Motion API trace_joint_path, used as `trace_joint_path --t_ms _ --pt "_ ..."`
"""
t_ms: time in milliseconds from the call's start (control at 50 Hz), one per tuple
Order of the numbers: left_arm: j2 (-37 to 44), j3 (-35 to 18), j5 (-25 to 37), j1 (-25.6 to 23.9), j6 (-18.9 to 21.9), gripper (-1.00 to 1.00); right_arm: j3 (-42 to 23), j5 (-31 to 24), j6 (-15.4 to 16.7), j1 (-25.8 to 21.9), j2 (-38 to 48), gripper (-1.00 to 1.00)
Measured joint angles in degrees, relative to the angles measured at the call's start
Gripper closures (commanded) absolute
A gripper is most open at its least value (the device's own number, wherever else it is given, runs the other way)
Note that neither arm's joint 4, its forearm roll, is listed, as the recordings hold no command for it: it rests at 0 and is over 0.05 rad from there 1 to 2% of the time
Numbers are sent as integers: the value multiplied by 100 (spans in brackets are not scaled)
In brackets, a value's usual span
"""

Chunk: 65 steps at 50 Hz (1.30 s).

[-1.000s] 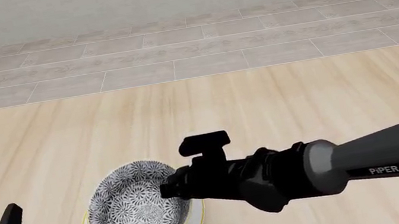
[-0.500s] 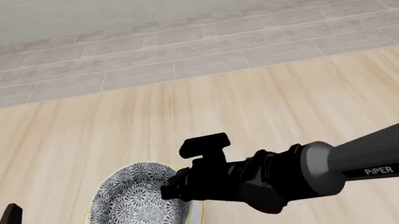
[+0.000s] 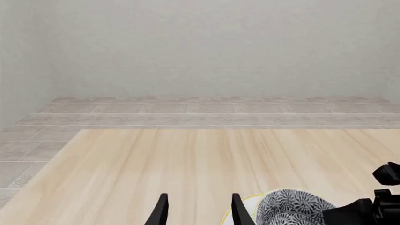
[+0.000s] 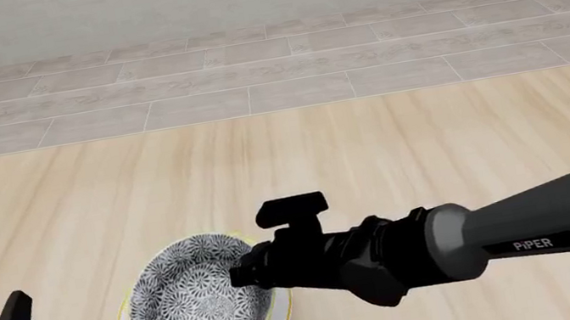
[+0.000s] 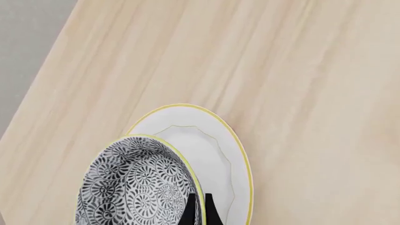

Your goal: Put the bowl on the plate.

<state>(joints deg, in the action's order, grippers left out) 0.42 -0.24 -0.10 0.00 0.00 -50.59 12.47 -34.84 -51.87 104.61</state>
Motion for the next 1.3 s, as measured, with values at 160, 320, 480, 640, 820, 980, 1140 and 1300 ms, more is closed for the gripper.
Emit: trace_joint_path --t_ms 160,320,480,640,820,980,1140,1300 --pt "0 0 0 0 0 -100 0 13 3 3 24 100" --pt "0 0 0 0 0 -100 -6 33 0 15 67 100" --pt "0 0 0 0 0 -100 -19 39 0 22 110 100" --pt "0 0 0 0 0 -100 -34 38 12 27 138 100" --pt "0 0 0 0 0 -100 -52 36 31 29 169 100" --pt "0 0 0 0 0 -100 -72 37 39 32 191 100" --pt "0 0 0 0 0 -100 -87 44 34 39 208 100" --pt "0 0 0 0 0 -100 -89 69 14 55 222 100"
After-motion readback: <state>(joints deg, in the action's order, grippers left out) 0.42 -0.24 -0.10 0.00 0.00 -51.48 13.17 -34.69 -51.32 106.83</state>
